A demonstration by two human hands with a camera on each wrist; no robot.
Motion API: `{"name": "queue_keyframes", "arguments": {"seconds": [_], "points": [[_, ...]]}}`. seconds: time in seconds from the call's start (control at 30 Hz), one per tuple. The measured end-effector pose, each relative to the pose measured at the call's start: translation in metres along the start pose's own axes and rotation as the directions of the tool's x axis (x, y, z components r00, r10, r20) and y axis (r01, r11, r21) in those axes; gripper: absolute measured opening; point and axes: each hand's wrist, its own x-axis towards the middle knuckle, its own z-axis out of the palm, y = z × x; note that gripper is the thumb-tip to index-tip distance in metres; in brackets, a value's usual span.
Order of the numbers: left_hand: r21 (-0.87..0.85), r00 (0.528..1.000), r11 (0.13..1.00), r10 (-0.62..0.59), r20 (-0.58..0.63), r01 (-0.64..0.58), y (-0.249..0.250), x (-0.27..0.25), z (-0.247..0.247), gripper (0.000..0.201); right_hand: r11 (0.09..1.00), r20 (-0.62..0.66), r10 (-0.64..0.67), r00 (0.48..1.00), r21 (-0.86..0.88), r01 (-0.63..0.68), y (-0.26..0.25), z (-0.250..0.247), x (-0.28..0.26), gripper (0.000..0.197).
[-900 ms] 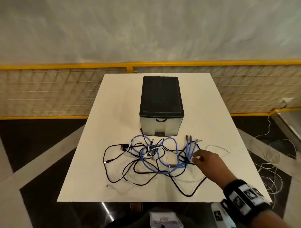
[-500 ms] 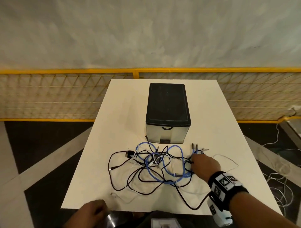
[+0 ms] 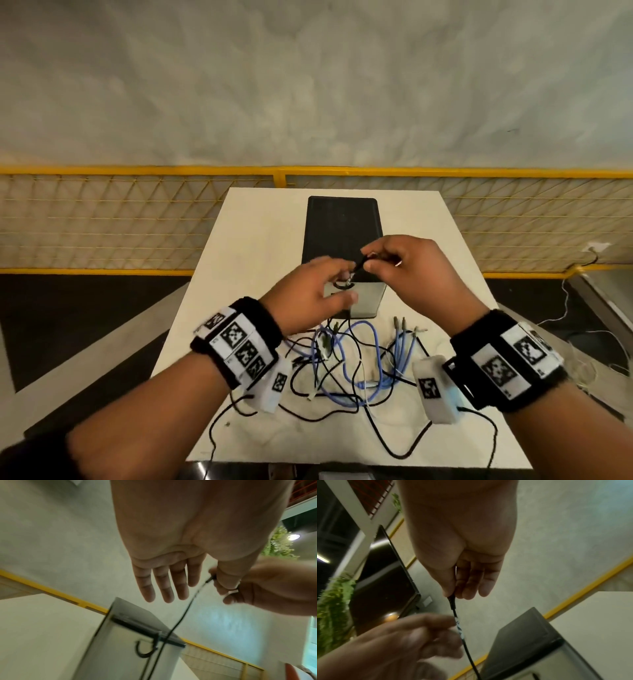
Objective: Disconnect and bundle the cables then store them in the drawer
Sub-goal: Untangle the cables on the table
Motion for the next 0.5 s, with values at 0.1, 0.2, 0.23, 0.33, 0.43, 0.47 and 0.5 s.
{"name": "queue_keyframes", "arguments": {"seconds": [0.1, 0.2, 0.23, 0.33, 0.43, 0.47, 0.5], "points": [[-0.034, 1.000, 0.999, 0.000, 0.001, 0.000, 0.010, 0.023, 0.007, 0.018, 0.998, 0.000, -0.058, 0.998, -0.005, 0.058, -0.012, 0.003, 0.001, 0.017], [-0.176, 0.997, 0.983, -0.060, -0.038, 0.052, 0.006, 0.030, 0.009, 0.033, 0.995, -0.067, -0.006, 0.998, 0.094, 0.013, -0.008, 0.004, 0.001, 0.013], [-0.212, 0.996, 0.975, -0.081, -0.048, 0.069, 0.004, 0.030, 0.007, 0.035, 0.986, -0.090, 0.045, 0.995, 0.161, -0.030, -0.004, 0.006, 0.000, 0.009], [-0.352, 0.978, 0.928, -0.172, -0.119, 0.121, 0.002, 0.026, 0.002, 0.027, 0.979, 0.112, 0.163, 0.980, 0.106, -0.175, 0.016, 0.023, -0.012, 0.013], [-0.511, 0.970, 0.852, -0.206, -0.133, 0.111, 0.007, 0.013, 0.003, 0.019, 0.885, 0.535, 0.206, 0.819, 0.256, -0.389, 0.026, 0.060, -0.031, 0.017], [-0.537, 0.974, 0.837, -0.195, -0.119, 0.102, 0.008, 0.007, 0.005, 0.020, 0.786, 0.590, 0.210, 0.780, 0.373, -0.493, 0.026, 0.072, -0.034, 0.020], [-0.566, 0.976, 0.819, -0.186, -0.109, 0.093, 0.008, 0.000, 0.008, 0.021, 0.666, 0.615, 0.212, 0.760, 0.478, -0.573, 0.028, 0.082, -0.035, 0.024]]}}
